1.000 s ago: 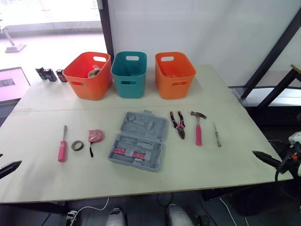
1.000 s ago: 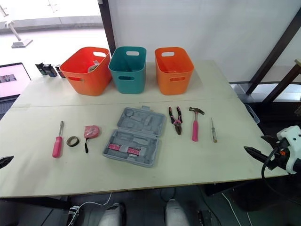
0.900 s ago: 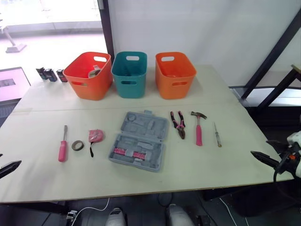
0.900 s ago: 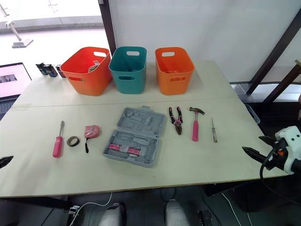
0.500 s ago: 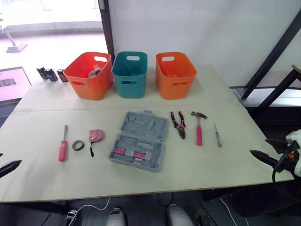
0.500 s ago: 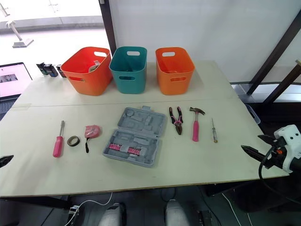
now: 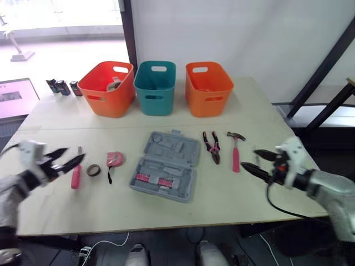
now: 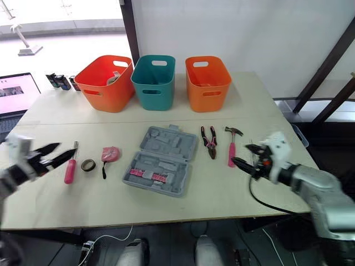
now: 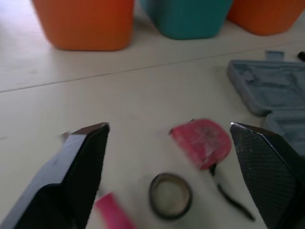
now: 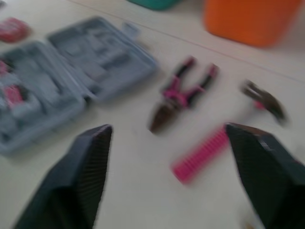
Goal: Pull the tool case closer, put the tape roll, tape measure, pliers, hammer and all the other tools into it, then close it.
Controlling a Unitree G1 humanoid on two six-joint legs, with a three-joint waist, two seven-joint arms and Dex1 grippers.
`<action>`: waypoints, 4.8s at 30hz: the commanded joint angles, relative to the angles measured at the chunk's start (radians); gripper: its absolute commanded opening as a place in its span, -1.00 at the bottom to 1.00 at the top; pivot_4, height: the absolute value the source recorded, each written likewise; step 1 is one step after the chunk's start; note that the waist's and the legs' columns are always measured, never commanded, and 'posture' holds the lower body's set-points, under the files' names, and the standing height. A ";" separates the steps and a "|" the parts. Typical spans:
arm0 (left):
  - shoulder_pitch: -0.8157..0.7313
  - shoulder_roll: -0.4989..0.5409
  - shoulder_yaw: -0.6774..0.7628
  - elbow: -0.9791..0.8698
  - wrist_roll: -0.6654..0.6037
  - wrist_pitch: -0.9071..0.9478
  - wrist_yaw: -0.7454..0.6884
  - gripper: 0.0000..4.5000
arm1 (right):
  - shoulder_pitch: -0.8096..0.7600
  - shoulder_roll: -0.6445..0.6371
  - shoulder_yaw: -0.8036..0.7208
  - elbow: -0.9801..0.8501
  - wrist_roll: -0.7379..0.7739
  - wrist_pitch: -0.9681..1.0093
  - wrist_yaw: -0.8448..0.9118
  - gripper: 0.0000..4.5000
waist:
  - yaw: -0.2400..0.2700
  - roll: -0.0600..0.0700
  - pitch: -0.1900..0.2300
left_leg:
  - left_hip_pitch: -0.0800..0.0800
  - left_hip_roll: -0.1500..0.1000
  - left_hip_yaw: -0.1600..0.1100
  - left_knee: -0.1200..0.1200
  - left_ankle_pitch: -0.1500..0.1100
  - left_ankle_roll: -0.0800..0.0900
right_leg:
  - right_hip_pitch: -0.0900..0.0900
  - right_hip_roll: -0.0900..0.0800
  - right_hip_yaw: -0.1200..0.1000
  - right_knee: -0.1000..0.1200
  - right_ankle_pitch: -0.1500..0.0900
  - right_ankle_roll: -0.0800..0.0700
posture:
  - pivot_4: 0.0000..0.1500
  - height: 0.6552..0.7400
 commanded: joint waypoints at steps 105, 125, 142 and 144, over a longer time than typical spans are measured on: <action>0.216 0.057 -0.263 -0.313 0.207 0.037 -0.017 -0.97 | 0.007 -0.174 0.216 0.133 -0.388 0.059 0.095 -1.00 | 0.006 -0.001 0.000 | 0.009 0.001 -0.004 -0.002 -0.001 0.000 | 0.002 0.004 0.003 0.012 -0.012 -0.004 | 1.00 1.00; 0.455 0.339 0.370 0.342 0.034 -0.159 -0.084 0.70 | 0.373 -0.241 -0.517 0.468 -0.098 -0.320 0.342 0.66 | -0.021 -0.008 0.002 | 0.008 -0.001 0.004 -0.004 -0.006 -0.002 | -0.001 -0.004 0.002 -0.005 -0.009 -0.011 | 1.00 1.00; 0.233 0.259 0.216 0.280 0.022 -0.111 -0.106 1.00 | 0.257 -0.218 -0.347 0.137 0.037 -0.138 0.267 0.96 | -0.017 -0.008 0.003 | 0.009 -0.001 0.005 -0.005 -0.006 -0.001 | -0.001 -0.005 0.002 -0.001 -0.008 -0.012 | 1.00 1.00; 0.156 0.245 0.154 0.285 0.062 -0.185 -0.117 1.00 | 0.182 -0.207 -0.268 0.052 0.072 -0.071 0.235 0.96 | -0.016 -0.008 0.002 | 0.009 -0.001 0.004 -0.004 -0.004 -0.001 | 0.001 -0.004 0.001 -0.001 -0.008 -0.012 | 1.00 1.00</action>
